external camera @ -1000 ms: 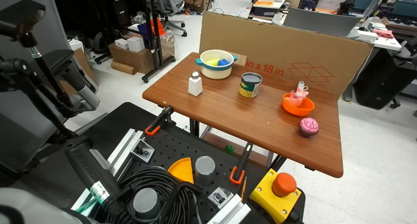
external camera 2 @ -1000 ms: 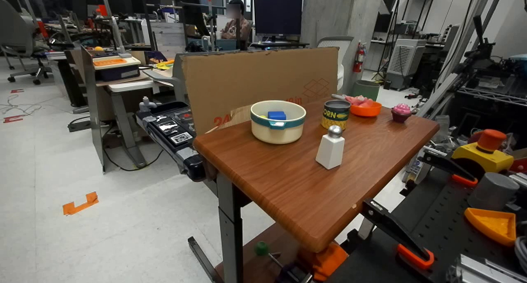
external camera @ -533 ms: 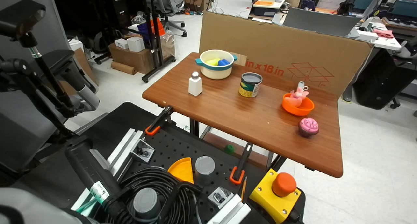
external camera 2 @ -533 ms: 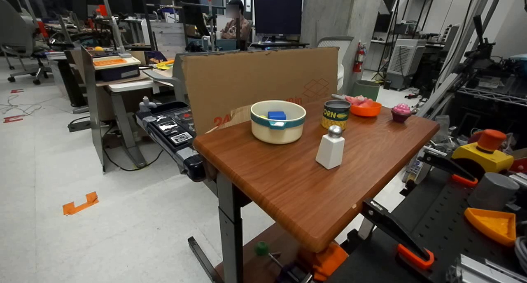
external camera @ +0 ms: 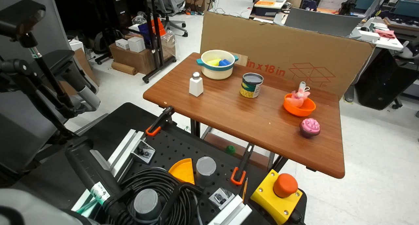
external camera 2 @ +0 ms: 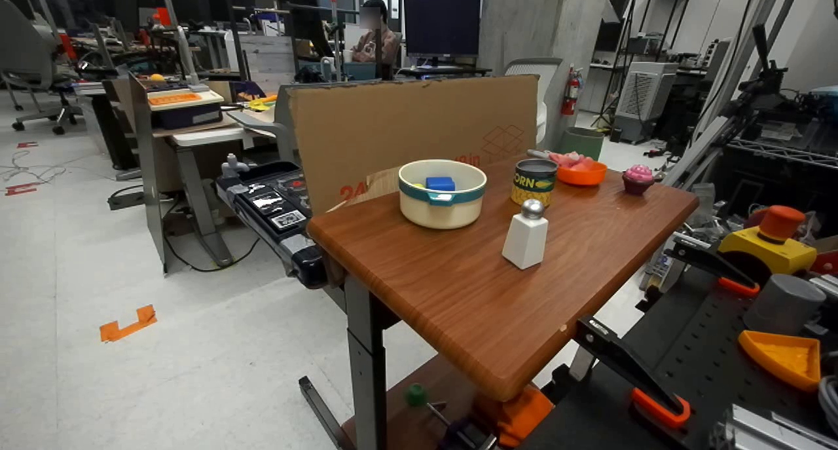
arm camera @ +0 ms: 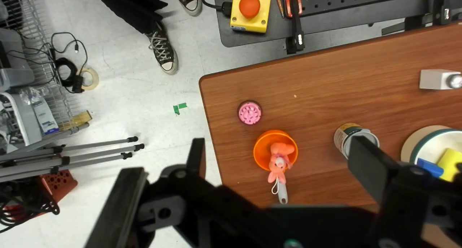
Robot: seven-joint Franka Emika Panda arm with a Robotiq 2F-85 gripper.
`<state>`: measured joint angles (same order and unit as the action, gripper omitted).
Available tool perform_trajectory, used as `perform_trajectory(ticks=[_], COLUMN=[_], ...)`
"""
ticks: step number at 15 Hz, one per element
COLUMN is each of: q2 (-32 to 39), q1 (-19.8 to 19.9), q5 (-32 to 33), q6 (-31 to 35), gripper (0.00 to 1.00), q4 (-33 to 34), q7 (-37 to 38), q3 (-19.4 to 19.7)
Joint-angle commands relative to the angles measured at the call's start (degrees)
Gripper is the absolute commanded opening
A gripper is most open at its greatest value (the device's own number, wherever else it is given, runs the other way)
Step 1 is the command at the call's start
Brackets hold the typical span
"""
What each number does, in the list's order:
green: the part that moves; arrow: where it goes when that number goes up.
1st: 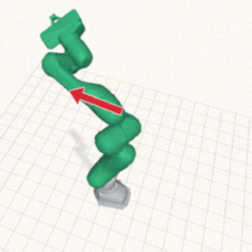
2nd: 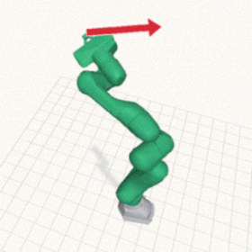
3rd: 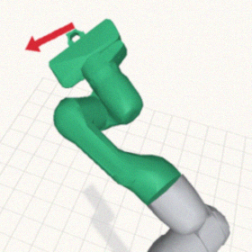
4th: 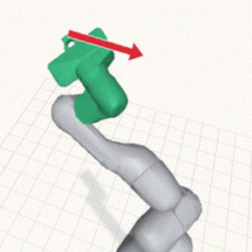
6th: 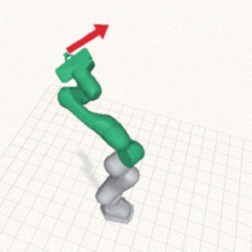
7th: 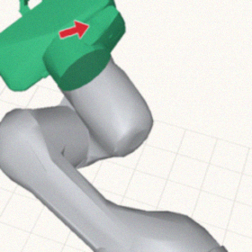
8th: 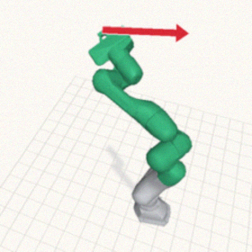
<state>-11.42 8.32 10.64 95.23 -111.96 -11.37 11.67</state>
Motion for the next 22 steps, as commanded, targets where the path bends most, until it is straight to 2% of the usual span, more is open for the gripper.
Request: perform_trajectory(ticks=[1, 6, 14, 22], q2=[0.18, 1.97, 10.8, 20.63], q1=[0.35, 0.37, 0.93, 4.84], q5=[0.4, 1.23, -0.35, -2.61], q6=[-0.06, -0.26, -3.82, -9.22], gripper=[1.0, 1.0, 1.0, 1.0], q4=[0.22, 2.71, 12.0, 22.49], q7=[0.56, 1.64, -1.51, -4.88], q3=[-0.41, -0.56, 0.18, 1.2])
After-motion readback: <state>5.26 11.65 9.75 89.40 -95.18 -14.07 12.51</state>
